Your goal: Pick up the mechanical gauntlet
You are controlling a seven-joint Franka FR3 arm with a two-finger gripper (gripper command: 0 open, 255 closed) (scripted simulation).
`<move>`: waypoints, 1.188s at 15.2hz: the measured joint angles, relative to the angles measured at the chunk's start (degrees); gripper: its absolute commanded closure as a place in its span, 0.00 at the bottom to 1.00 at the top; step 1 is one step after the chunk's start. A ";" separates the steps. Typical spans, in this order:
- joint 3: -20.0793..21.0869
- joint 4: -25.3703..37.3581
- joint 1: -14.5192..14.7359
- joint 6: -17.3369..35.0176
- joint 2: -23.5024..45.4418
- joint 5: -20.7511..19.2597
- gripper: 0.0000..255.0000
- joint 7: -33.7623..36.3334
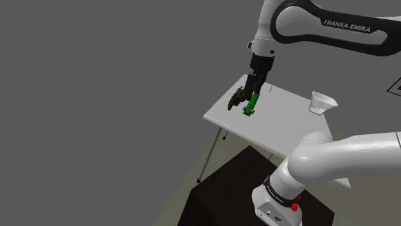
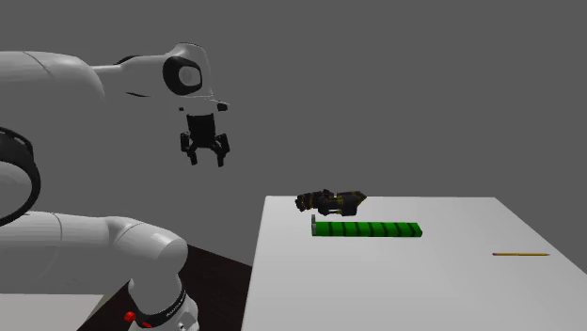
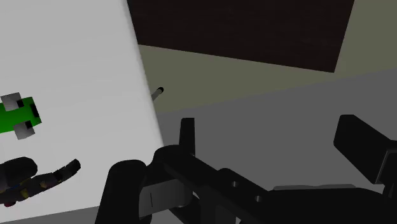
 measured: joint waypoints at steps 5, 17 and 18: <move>-2.95 1.76 -1.61 2.27 4.87 -2.38 0.00 -2.79; -13.13 13.16 -6.76 8.95 25.61 -7.89 0.00 -13.30; -13.93 14.76 -7.17 9.39 27.80 -8.02 0.00 -14.26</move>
